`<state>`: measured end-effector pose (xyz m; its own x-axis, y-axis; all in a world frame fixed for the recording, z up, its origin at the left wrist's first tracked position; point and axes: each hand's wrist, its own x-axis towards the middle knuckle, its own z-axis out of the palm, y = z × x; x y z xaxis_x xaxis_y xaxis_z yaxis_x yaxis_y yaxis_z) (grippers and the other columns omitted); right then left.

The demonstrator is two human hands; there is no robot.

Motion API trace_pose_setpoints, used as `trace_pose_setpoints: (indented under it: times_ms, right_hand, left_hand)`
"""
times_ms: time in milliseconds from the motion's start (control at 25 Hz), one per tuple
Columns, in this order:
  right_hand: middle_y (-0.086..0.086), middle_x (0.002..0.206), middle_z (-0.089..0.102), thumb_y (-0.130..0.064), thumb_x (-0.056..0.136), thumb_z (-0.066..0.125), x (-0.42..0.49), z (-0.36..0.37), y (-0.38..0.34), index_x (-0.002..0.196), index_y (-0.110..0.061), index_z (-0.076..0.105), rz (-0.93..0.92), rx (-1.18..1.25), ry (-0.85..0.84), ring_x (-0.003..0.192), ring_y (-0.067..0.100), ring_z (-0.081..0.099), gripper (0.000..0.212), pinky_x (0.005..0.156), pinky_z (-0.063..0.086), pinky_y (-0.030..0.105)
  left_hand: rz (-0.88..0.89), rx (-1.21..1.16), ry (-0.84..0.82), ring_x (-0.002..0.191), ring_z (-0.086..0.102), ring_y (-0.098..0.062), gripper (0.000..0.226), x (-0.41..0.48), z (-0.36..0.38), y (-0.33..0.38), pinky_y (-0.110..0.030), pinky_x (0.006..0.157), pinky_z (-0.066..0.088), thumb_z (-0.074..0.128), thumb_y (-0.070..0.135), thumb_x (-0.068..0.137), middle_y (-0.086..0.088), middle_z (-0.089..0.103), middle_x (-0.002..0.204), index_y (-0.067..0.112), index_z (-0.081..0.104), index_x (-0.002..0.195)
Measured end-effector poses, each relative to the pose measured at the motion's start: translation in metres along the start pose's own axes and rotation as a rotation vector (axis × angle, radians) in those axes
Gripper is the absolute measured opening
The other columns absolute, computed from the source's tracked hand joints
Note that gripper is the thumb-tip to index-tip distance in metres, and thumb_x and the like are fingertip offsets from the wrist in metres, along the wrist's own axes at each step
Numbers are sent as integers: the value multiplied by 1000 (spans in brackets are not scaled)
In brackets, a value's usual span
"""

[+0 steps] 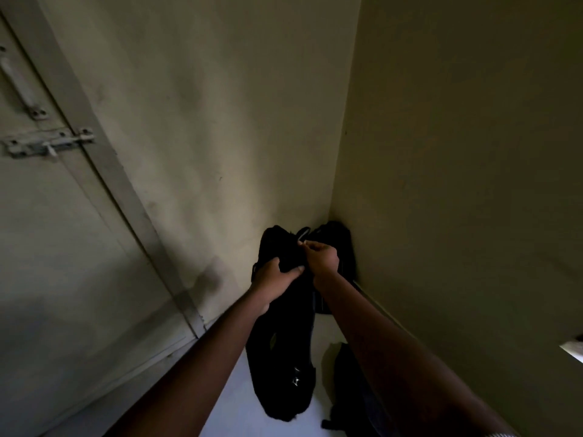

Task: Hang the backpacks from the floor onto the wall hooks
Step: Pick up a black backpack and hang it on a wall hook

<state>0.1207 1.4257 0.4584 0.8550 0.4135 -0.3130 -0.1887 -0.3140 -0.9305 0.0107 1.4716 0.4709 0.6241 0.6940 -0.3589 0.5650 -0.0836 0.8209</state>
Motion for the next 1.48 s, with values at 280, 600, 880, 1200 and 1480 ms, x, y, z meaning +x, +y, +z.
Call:
trace_pose_setpoints:
  times_ms: [280, 600, 880, 1200, 1480]
  right_hand:
    - [13, 114, 70, -21, 87, 63, -12, 8, 6, 113, -5, 68, -162, -256, -199, 89, 13, 60, 30, 62, 45, 11]
    - [10, 109, 72, -21, 83, 69, -15, -6, -76, 109, -6, 70, -409, -164, -215, 88, 8, 62, 30, 53, 42, -3]
    - [10, 104, 74, -22, 84, 67, 38, -5, -199, 105, -6, 72, -683, -208, -118, 81, 7, 60, 27, 45, 35, -2]
    - [13, 101, 75, -22, 84, 67, 122, -4, -372, 99, -8, 75, -942, -169, -133, 88, 17, 69, 22, 77, 54, 27]
    - [5, 104, 75, -34, 83, 65, 189, 3, -516, 100, -19, 75, -1092, -145, 17, 95, 21, 69, 24, 85, 56, 35]
  left_hand:
    - [213, 96, 310, 85, 67, -24, 29, 2, -24, 6, -33, 77, 58, 64, 22, 84, -14, 67, 106, 6, 60, 108]
    - [488, 322, 460, 102, 56, -26, 22, 27, -75, 64, -37, 84, 48, 64, 33, 83, -5, 71, 100, 15, 75, 91]
    - [704, 79, 546, 95, 69, -19, 22, 74, -120, 167, -14, 74, 47, 66, 21, 83, -10, 75, 100, 6, 74, 98]
    - [931, 91, 729, 86, 62, -8, 18, 150, -192, 324, 3, 65, 39, 67, 18, 82, -11, 76, 98, 8, 76, 93]
    - [977, 5, 966, 96, 67, -22, 22, 207, -237, 454, -26, 80, 48, 64, 28, 84, -8, 75, 103, 13, 75, 96]
